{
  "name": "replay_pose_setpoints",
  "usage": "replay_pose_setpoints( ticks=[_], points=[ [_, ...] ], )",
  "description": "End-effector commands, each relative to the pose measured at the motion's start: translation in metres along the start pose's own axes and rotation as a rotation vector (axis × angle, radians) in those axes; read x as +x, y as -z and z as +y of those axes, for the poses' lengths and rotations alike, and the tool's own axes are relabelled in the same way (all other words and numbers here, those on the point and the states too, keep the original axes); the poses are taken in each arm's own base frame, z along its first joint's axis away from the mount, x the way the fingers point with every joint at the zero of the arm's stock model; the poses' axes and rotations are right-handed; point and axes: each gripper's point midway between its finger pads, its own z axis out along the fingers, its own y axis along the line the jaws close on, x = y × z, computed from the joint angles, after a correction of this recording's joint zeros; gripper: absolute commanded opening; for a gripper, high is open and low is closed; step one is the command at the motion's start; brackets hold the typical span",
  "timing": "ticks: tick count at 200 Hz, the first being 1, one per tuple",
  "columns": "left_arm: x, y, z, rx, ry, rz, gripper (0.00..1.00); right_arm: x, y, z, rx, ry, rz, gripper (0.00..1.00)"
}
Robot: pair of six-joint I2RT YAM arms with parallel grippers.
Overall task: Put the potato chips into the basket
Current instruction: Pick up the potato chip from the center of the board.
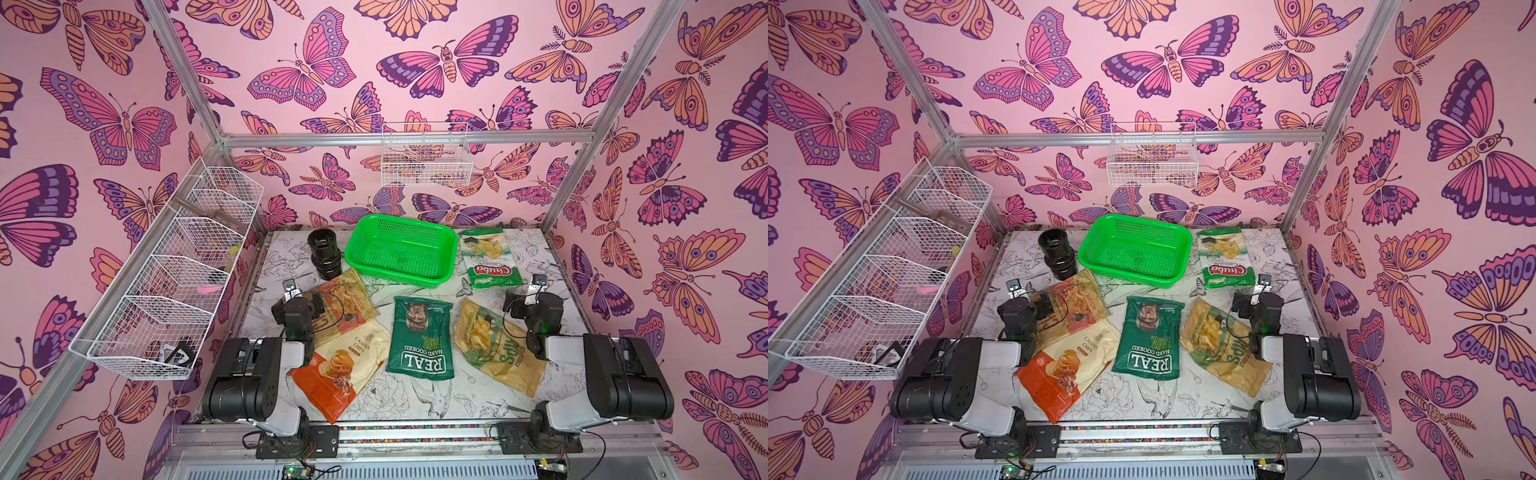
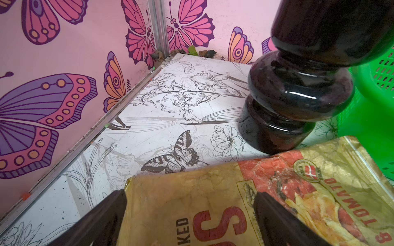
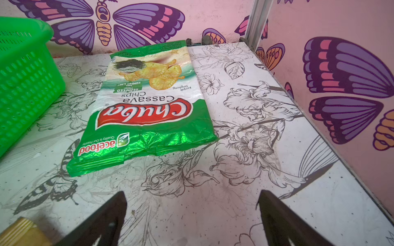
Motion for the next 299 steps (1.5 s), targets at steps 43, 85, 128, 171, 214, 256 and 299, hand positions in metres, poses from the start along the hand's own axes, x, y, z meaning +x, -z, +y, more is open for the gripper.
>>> replay_pose_setpoints(
  ticks=[43,85,128,171,214,256,299],
  points=[
    [-0.002,-0.001,0.000,-0.010,-0.005,-0.006,1.00,-0.009,-0.001,-0.004,0.015,-0.008,-0.025,0.99],
    [-0.002,-0.001,0.000,-0.008,-0.005,-0.006,1.00,-0.009,-0.001,-0.003,0.013,-0.008,-0.025,0.99],
    [-0.002,-0.001,0.000,-0.008,-0.006,-0.007,1.00,-0.009,-0.001,-0.003,0.013,-0.007,-0.026,0.99],
    [-0.002,-0.001,0.000,-0.007,-0.004,-0.007,1.00,-0.010,-0.001,-0.005,0.002,-0.021,-0.029,0.99],
    [-0.005,0.000,0.001,-0.007,0.000,-0.020,0.93,-0.019,-0.002,-0.007,0.010,-0.026,-0.040,0.96],
    [-0.042,0.019,0.014,-0.084,0.011,-0.016,0.90,-0.074,0.011,-0.028,0.161,-0.124,0.144,0.87],
    [-0.093,0.054,0.001,0.004,0.013,-0.160,0.85,-0.084,0.019,-0.049,0.373,-0.485,0.269,0.82]
  ],
)
